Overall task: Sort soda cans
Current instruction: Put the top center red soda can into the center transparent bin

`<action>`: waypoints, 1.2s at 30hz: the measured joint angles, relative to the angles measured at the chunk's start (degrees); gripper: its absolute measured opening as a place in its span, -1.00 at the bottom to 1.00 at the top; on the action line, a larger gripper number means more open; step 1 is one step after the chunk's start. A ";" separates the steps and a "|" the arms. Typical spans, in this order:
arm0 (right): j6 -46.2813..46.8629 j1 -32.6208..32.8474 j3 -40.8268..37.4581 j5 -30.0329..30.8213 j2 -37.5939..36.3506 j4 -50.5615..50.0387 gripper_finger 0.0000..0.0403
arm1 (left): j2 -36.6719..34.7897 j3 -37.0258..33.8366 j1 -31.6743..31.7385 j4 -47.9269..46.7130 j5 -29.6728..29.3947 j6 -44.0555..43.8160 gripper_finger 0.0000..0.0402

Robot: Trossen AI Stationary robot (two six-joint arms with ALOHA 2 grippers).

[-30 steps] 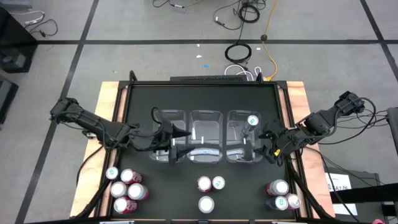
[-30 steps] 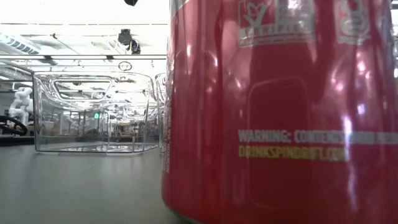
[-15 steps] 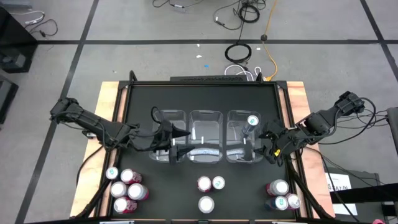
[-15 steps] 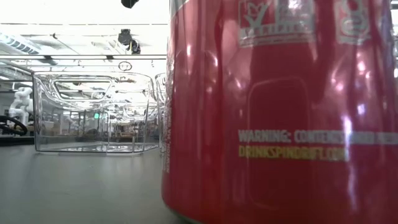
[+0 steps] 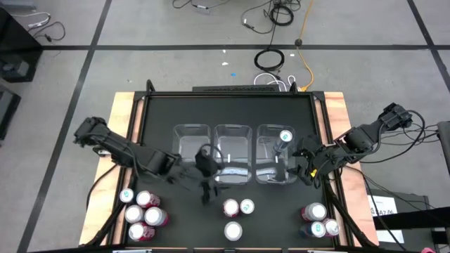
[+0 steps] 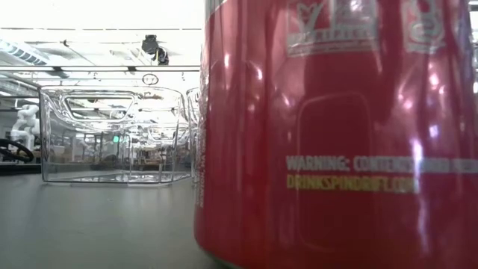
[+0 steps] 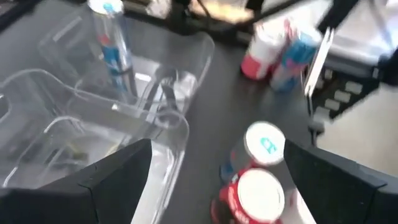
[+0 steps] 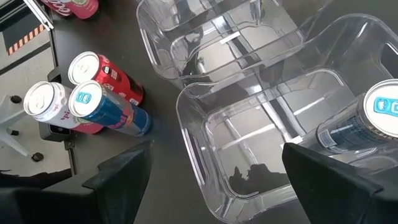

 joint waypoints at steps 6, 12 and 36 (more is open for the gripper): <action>-1.64 0.00 0.00 0.00 0.00 -0.02 0.74 | 6.84 7.27 -0.33 -6.53 7.98 4.20 0.86; -2.01 -0.01 0.00 0.00 0.00 -0.03 0.74 | 13.23 10.20 -0.47 -8.04 14.11 6.65 0.86; -3.00 2.89 0.00 -1.49 0.00 -1.10 0.74 | 27.69 18.24 -0.24 -14.79 18.67 7.36 0.86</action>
